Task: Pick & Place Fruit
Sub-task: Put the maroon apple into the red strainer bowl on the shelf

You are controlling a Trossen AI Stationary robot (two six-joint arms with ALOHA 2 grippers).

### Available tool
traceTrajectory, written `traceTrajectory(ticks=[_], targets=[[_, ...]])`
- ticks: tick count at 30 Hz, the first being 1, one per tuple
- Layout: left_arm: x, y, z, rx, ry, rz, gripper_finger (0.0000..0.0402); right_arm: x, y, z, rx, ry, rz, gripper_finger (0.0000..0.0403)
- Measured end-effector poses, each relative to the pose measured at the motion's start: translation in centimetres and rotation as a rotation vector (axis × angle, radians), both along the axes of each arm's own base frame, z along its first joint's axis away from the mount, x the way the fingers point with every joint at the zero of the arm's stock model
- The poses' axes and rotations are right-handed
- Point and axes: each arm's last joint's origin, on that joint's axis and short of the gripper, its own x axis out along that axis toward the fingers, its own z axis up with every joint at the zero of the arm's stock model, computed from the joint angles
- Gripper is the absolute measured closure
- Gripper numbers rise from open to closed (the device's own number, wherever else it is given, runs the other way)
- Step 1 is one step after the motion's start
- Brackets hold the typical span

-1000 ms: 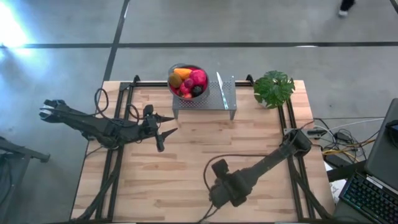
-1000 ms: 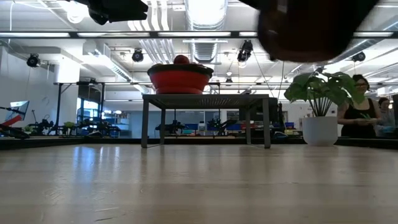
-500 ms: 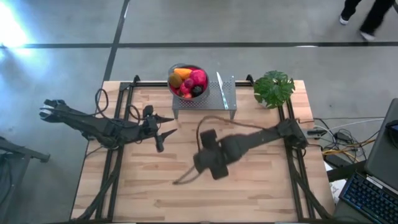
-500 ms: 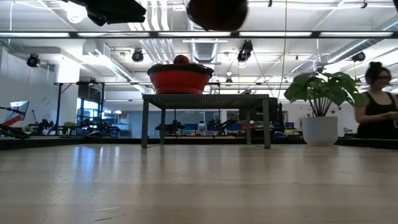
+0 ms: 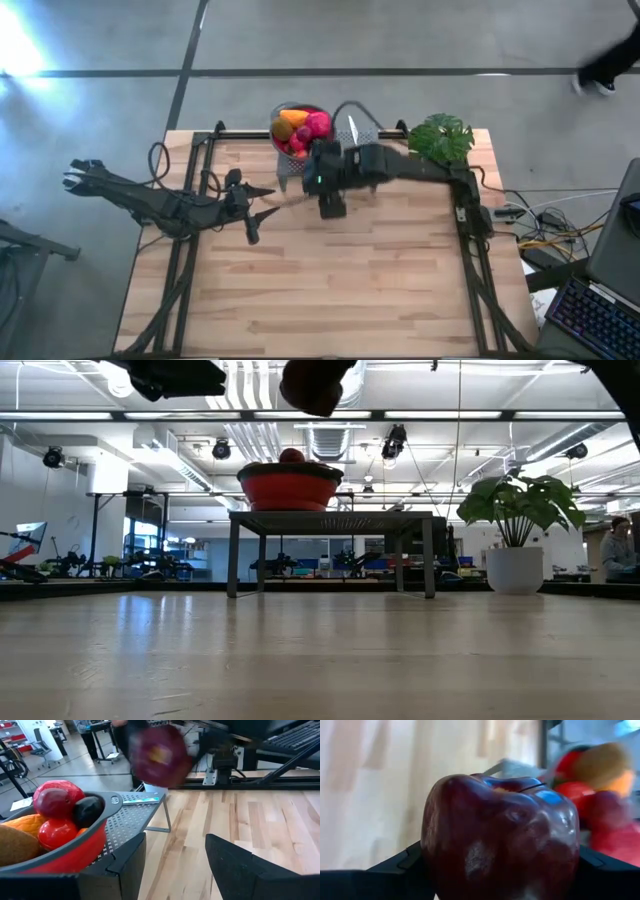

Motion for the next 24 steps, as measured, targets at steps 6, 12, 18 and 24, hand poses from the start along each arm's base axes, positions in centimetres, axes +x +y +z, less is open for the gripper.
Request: traceTrajectory(ticks=[6,12,18,24], targets=[[0.0,0.0,-0.5,0.004,0.014,0.0,0.0191,0.4,-5.5,1.3,-0.046,-0.131,-0.07,0.0133],[0.0,0.0,-1.0,0.007,0.027,-0.002,0.0191,0.0,-10.3,1.8,-0.039,-0.215,-0.168,0.0111],[0.0,0.0,-0.9,0.012,0.024,-0.004,0.0191,-0.3,-13.3,2.3,-0.041,-0.3,-0.248,0.0126],[0.0,0.0,-0.9,0.014,0.021,-0.005,0.0191,0.4,-14.3,3.7,-0.013,-0.489,-0.199,0.0128]])
